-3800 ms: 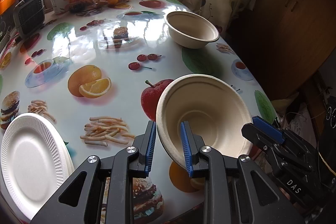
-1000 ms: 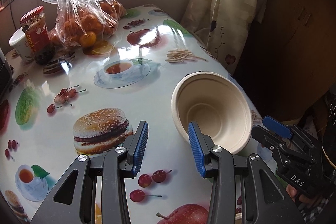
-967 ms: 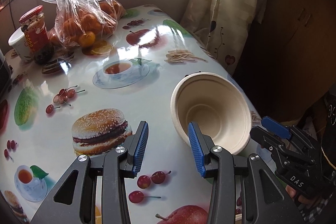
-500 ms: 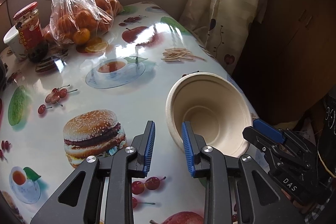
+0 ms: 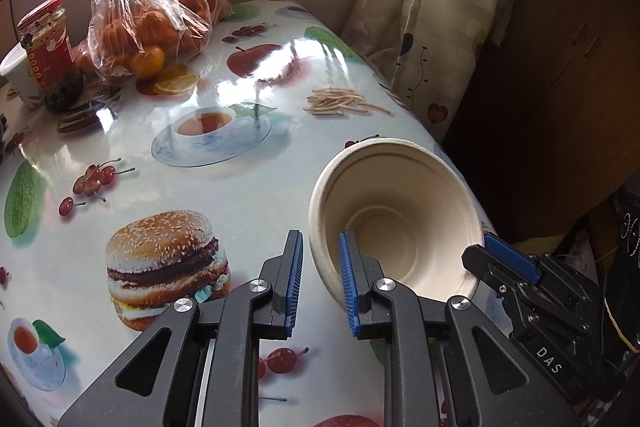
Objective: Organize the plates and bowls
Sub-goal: 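Close both grippers on the rim of the beige bowl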
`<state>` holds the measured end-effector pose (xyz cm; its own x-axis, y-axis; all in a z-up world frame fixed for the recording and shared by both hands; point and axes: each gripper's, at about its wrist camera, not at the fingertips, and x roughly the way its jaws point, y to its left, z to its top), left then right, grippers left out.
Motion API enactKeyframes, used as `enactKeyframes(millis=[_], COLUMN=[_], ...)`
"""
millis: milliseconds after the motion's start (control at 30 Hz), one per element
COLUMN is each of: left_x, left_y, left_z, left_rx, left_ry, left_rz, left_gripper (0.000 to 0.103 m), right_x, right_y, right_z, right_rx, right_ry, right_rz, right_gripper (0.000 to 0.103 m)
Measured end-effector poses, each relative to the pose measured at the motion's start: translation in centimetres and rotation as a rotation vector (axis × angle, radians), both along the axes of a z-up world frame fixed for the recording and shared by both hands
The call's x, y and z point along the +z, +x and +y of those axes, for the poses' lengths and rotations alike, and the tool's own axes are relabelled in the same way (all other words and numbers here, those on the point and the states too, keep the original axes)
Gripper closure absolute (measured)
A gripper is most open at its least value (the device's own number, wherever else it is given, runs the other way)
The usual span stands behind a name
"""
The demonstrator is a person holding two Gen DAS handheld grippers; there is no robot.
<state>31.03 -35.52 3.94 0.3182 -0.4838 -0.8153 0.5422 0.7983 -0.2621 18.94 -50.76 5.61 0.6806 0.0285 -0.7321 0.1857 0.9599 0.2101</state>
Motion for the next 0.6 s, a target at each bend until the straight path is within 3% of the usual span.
enactKeyframes(millis=[133, 600], left_x=[-0.04, 0.30], left_y=[0.05, -0.01], left_z=[-0.06, 0.06], left_rx=[0.001, 0.006], left_ry=[0.002, -0.005], left_rz=[-0.009, -0.009], left_gripper=[0.092, 0.092], right_x=[-0.09, -0.02], right_y=[0.05, 0.04], right_z=[-0.02, -0.08], right_rx=[-0.001, -0.002], right_ry=[-0.002, -0.002], right_rz=[0.000, -0.001], right_gripper=[0.083, 0.083])
